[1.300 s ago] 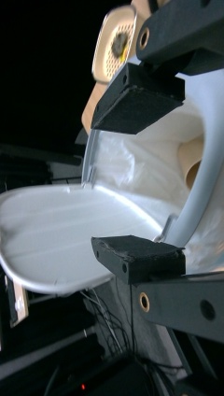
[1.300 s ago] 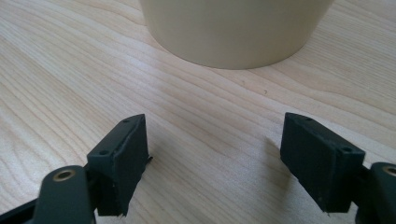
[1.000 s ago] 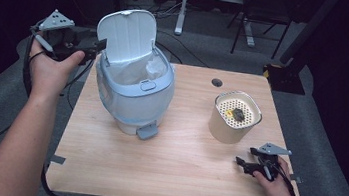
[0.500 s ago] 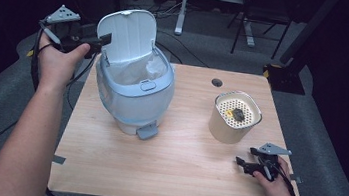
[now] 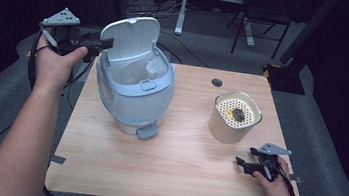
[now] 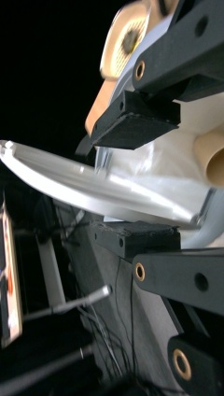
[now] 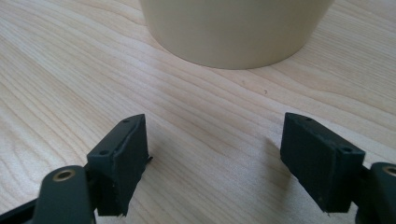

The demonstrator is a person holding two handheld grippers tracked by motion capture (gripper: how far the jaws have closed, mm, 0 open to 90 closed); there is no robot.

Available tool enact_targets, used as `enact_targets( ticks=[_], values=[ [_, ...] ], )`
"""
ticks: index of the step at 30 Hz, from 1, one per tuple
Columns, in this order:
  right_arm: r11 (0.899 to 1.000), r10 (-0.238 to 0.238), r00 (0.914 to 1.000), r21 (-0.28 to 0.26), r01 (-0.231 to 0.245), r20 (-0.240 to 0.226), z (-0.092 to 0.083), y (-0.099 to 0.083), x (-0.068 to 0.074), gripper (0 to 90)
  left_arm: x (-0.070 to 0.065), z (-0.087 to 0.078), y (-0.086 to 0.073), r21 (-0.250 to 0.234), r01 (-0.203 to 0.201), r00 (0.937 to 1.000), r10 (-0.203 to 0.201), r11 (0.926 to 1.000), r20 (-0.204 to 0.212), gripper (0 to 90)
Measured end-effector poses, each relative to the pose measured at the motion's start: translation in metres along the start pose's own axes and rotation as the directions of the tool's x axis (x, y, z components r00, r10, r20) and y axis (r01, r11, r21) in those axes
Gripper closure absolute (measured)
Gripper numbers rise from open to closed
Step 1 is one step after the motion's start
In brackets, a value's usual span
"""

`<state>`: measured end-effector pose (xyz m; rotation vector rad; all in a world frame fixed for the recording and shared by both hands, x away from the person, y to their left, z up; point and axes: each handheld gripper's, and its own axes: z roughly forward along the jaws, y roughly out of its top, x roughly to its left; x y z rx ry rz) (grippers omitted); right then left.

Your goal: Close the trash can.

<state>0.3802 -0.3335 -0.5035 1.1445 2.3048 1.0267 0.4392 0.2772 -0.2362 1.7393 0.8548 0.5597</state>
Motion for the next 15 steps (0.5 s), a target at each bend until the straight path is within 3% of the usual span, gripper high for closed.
enact_targets(
  ticks=[5, 8, 11, 15],
  values=[
    [1.000, 0.000, 1.0000, 0.000, 0.000, 0.001, 0.000, 0.000, 0.000, 23.7, -0.013, -0.003, -0.007, -0.006, -0.022, 0.9961, 0.022, 0.9997, 0.085, 53.8],
    [1.000, -0.001, 1.0000, 0.000, 0.001, 0.001, 0.000, 0.000, 0.000, 23.7, -0.021, -0.003, -0.011, -0.021, -0.008, 0.9850, 0.012, 0.9997, 0.172, 54.0],
    [1.000, -0.002, 1.0000, 0.001, 0.002, 0.003, 0.000, 0.000, 0.000, 23.7, -0.026, -0.002, -0.012, -0.005, -0.020, 0.9797, 0.021, 0.9998, 0.199, 54.8],
    [1.000, -0.002, 1.0000, 0.001, 0.002, 0.002, 0.000, 0.000, 0.000, 23.7, -0.031, 0.001, -0.014, 0.020, -0.002, 0.9619, -0.004, 0.9998, 0.273, 60.9]
  ],
)
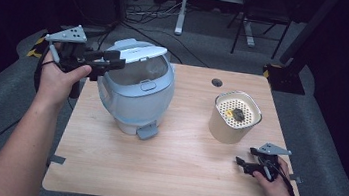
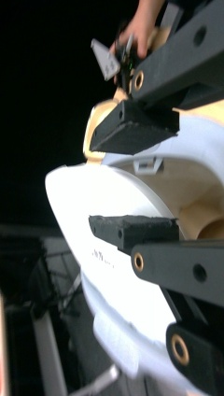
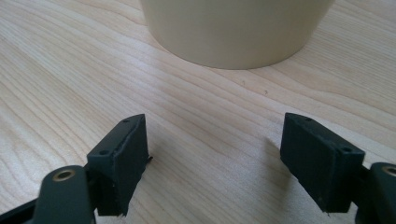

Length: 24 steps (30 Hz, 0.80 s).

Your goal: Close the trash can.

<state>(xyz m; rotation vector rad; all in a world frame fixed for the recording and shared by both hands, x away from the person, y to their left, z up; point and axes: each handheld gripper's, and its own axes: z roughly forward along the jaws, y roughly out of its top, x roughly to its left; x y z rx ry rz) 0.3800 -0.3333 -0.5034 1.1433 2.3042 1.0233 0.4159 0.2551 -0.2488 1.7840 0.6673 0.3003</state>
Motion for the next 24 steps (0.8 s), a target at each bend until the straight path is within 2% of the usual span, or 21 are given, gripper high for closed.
enact_targets(
  ticks=[5, 12, 21, 24],
  values=[
    [1.000, 0.000, 1.0000, 0.000, 0.000, -0.001, 0.000, 0.000, 0.000, 23.7, -0.005, 0.012, -0.004, 0.048, 0.024, 0.9993, -0.025, 0.9986, 0.027, 64.3],
    [1.000, -0.002, 1.0000, 0.000, 0.002, -0.003, 0.000, 0.000, 0.000, 23.8, -0.008, 0.025, -0.010, 0.099, 0.033, 0.9993, -0.034, 0.9945, 0.015, 65.8],
    [1.000, -0.007, 0.9999, -0.002, 0.007, -0.010, 0.000, 0.000, 0.000, 24.5, -0.004, 0.040, -0.013, 0.124, 0.051, 0.9981, -0.047, 0.9910, -0.041, 64.3],
    [1.000, -0.008, 0.9999, -0.002, 0.008, -0.011, 0.000, 0.000, 0.000, 24.9, -0.003, 0.044, -0.015, 0.136, 0.044, 0.9971, -0.035, 0.9898, -0.067, 64.8]
  ],
)
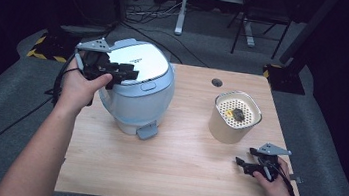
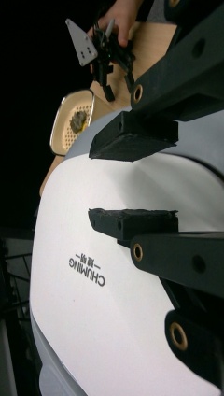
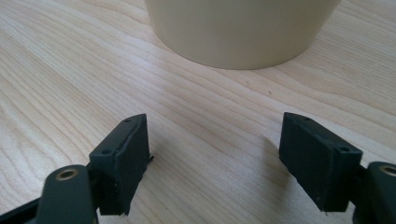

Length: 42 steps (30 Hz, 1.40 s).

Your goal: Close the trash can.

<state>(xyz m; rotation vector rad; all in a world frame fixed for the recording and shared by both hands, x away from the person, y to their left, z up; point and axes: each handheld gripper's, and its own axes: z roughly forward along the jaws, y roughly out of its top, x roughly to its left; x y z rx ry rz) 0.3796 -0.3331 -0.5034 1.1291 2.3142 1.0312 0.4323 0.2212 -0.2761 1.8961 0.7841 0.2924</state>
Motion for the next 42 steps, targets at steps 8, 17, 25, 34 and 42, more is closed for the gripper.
enact_targets(
  ticks=[8, 17, 25, 34, 42],
  values=[
    [1.000, -0.005, 1.0000, -0.001, 0.005, -0.005, 0.000, 0.000, 0.000, 25.6, -0.005, 0.003, 0.001, 0.015, -0.063, 0.9952, 0.064, 0.9979, -0.074, 65.4],
    [1.000, -0.009, 0.9999, -0.001, 0.009, -0.010, 0.000, 0.000, 0.001, 25.6, -0.013, 0.008, 0.001, 0.055, -0.100, 0.9779, 0.108, 0.9935, -0.179, 67.0],
    [1.000, -0.011, 0.9998, -0.002, 0.011, -0.014, 0.000, 0.000, 0.001, 25.8, -0.010, 0.002, -0.003, 0.001, -0.048, 0.9838, 0.048, 0.9988, -0.173, 45.7],
    [1.000, -0.011, 0.9998, -0.002, 0.011, -0.015, 0.001, 0.000, 0.001, 25.8, -0.035, -0.021, -0.016, -0.042, -0.098, 0.9885, 0.093, 0.9943, -0.119, 39.8],
    [1.000, -0.014, 0.9998, -0.002, 0.014, -0.017, 0.001, 0.001, 0.002, 25.8, -0.058, -0.034, -0.042, -0.063, -0.128, 0.9891, 0.123, 0.9898, -0.081, 37.5]
  ],
)
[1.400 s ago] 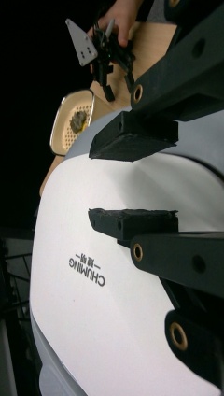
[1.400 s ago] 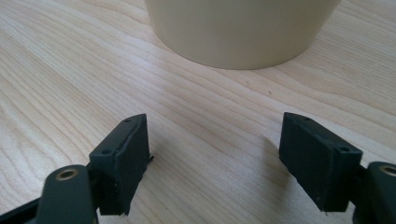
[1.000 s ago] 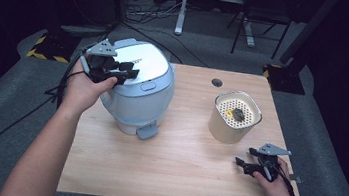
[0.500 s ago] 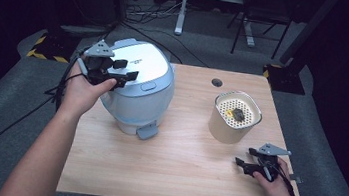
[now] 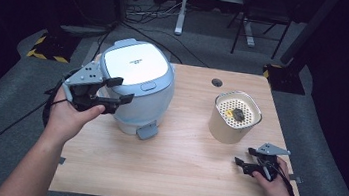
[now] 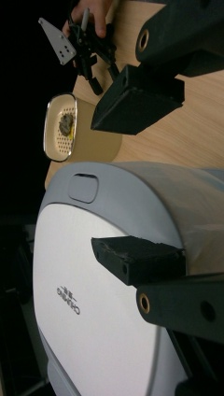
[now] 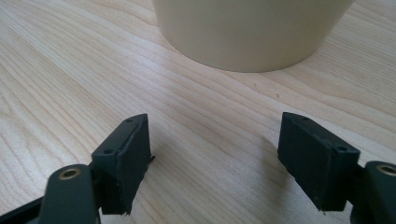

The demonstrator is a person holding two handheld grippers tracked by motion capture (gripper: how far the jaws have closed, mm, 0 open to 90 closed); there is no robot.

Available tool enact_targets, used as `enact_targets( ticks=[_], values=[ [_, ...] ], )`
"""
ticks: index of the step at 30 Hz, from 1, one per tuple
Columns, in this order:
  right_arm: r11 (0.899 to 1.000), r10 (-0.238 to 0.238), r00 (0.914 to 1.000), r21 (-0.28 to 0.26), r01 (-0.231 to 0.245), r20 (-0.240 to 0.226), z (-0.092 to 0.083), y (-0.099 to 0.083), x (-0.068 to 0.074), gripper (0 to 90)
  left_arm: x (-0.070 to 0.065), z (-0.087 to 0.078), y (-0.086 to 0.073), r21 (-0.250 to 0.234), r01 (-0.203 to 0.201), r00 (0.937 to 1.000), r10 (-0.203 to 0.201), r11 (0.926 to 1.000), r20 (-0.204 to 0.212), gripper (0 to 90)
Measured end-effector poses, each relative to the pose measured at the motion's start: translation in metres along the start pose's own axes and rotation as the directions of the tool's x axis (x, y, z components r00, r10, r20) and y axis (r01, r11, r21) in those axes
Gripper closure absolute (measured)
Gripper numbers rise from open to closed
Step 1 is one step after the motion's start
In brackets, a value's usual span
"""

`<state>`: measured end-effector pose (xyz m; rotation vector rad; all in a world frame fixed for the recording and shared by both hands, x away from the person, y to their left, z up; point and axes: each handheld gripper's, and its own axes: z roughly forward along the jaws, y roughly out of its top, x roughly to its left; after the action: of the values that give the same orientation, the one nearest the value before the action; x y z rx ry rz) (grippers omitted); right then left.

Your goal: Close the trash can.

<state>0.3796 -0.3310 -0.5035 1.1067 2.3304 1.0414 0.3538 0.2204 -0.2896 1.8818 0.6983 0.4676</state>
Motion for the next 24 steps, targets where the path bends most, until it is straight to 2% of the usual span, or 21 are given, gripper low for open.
enact_targets(
  ticks=[5, 8, 14, 17, 19, 24],
  values=[
    [1.000, 0.000, 1.0000, 0.000, 0.000, 0.000, 0.000, 0.000, 0.000, 25.8, -0.013, -0.001, -0.015, 0.014, -0.004, 0.9999, 0.004, 0.9999, 0.011, 37.3],
    [1.000, -0.001, 1.0000, 0.001, 0.001, 0.001, 0.000, 0.000, 0.000, 25.8, -0.021, 0.003, -0.027, 0.044, -0.019, 0.9998, 0.019, 0.9988, 0.009, 35.6],
    [1.000, -0.001, 1.0000, 0.000, 0.001, 0.002, 0.000, 0.000, 0.000, 25.8, -0.031, 0.013, -0.052, 0.057, -0.026, 0.9993, 0.024, 0.9980, 0.029, 34.2],
    [1.000, -0.001, 1.0000, 0.000, 0.001, 0.002, 0.000, 0.000, 0.000, 25.8, -0.033, 0.020, -0.067, 0.045, -0.020, 0.9992, 0.019, 0.9988, 0.036, 32.9],
    [1.000, -0.001, 1.0000, 0.001, 0.001, 0.002, 0.000, 0.000, 0.000, 25.7, -0.034, 0.027, -0.079, 0.062, -0.013, 0.9989, 0.010, 0.9980, 0.046, 31.9],
    [1.000, -0.001, 1.0000, 0.001, 0.001, 0.003, 0.000, 0.000, 0.000, 25.5, -0.032, 0.038, -0.103, 0.093, 0.011, 0.9993, -0.014, 0.9956, 0.034, 31.3]
  ],
)
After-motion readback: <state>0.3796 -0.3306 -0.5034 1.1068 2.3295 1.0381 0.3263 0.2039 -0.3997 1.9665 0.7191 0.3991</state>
